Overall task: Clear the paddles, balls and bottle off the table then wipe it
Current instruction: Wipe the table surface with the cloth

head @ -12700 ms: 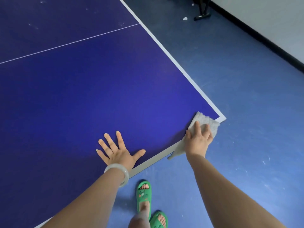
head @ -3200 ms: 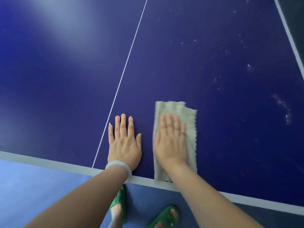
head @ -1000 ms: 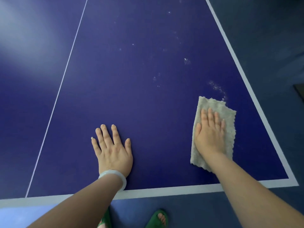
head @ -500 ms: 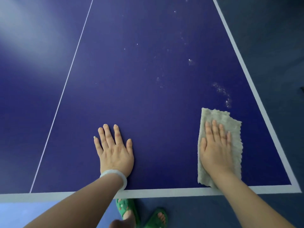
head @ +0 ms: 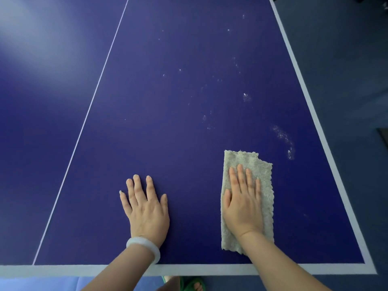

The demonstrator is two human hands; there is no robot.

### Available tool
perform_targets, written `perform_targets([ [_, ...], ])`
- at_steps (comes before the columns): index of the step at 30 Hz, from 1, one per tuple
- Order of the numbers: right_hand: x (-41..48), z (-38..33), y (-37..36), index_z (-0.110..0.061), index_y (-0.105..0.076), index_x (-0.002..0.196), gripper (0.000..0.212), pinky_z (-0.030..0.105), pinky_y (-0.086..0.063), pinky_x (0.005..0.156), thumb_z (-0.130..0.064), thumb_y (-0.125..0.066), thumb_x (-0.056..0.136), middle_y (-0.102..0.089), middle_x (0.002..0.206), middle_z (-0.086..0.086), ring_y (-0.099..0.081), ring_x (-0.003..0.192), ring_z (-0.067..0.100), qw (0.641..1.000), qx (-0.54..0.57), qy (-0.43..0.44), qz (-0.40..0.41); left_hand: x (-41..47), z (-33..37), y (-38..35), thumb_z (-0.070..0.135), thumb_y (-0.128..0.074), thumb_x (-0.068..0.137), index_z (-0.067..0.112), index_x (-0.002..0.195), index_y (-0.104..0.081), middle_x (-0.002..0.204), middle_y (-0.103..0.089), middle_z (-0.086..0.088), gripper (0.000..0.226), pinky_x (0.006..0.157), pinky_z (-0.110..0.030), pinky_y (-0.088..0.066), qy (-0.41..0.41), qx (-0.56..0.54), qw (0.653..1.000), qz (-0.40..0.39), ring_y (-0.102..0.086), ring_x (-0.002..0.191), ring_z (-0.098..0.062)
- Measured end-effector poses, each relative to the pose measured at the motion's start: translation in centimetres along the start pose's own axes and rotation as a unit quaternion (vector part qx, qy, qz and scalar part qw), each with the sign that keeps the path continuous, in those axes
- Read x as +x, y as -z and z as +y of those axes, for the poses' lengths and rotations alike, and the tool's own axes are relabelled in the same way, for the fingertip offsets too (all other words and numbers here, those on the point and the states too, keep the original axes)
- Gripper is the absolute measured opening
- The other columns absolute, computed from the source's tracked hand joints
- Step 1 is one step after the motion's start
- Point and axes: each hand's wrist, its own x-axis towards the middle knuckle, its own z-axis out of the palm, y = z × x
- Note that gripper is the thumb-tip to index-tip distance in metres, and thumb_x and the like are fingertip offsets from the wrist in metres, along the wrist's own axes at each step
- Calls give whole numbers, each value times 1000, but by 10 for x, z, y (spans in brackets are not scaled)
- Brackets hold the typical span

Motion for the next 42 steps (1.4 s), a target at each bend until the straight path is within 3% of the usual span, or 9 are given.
perform_targets([
  [4,-2,-1,4,-22,-9,156,60,48,-9,124,-34,-11,98,-3,165,-1,4,152,17,1000,1,-7,-6,35,30,5,31,-52,96,6,144,-45,154,-34,-18,54,120,-52,-19,-145,0,989,-6,-26,146,-33],
  [9,-1,-2,5,-20,-17,155,58,49,-14,122,-32,-18,98,-12,164,0,-5,152,18,1000,2,-9,-5,74,42,-5,48,3,98,15,155,6,164,9,-11,66,121,-48,9,-116,74,990,-41,14,150,-28],
  [14,10,-6,5,-21,-17,156,61,50,-14,120,-29,-22,96,-13,164,-1,-6,152,20,1000,-17,16,-13,72,42,-11,46,-7,99,12,154,-16,162,-14,-14,65,121,-53,-7,-120,53,991,-16,-6,151,-31],
  [23,127,-57,9,-31,-13,157,57,42,-1,124,-35,-17,100,-5,164,-11,4,151,10,979,-6,199,-51,73,39,-12,43,-9,101,12,154,-15,163,-11,-14,63,122,-52,-7,-121,42,991,-30,0,151,-29],
  [31,133,-20,16,-22,7,156,58,46,1,123,-35,-7,101,9,165,-1,12,151,18,985,3,-175,-1,75,39,-13,42,-14,101,11,153,-22,161,-18,-15,62,121,-53,-7,-125,42,991,-28,-8,151,-32],
  [33,100,-53,7,-20,6,156,58,47,2,123,-34,-7,101,9,164,1,11,151,21,991,4,-136,10,74,39,-11,42,-11,100,11,154,-19,162,-15,-15,63,121,-53,-5,-124,47,991,-32,-5,151,-31],
  [38,52,-41,5,-21,-11,158,58,44,-5,123,-34,-19,101,-3,165,-2,2,152,16,986,-31,162,-30,74,37,-11,43,-7,100,12,155,-14,163,-8,-13,64,122,-52,-3,-123,44,991,-31,1,151,-29],
  [40,65,5,11,-25,-4,157,58,42,-1,123,-34,-16,101,1,165,-6,8,151,12,992,-47,114,-23,74,37,-12,43,-7,100,12,155,-16,163,-11,-14,64,122,-52,-4,-122,49,991,-26,-1,151,-29],
  [42,82,43,19,-25,1,157,58,43,0,124,-32,-12,101,3,165,-5,10,151,13,998,-33,-54,-18,73,38,-12,43,-7,99,11,155,-17,162,-12,-14,64,122,-52,-4,-122,55,991,-26,-2,151,-30],
])
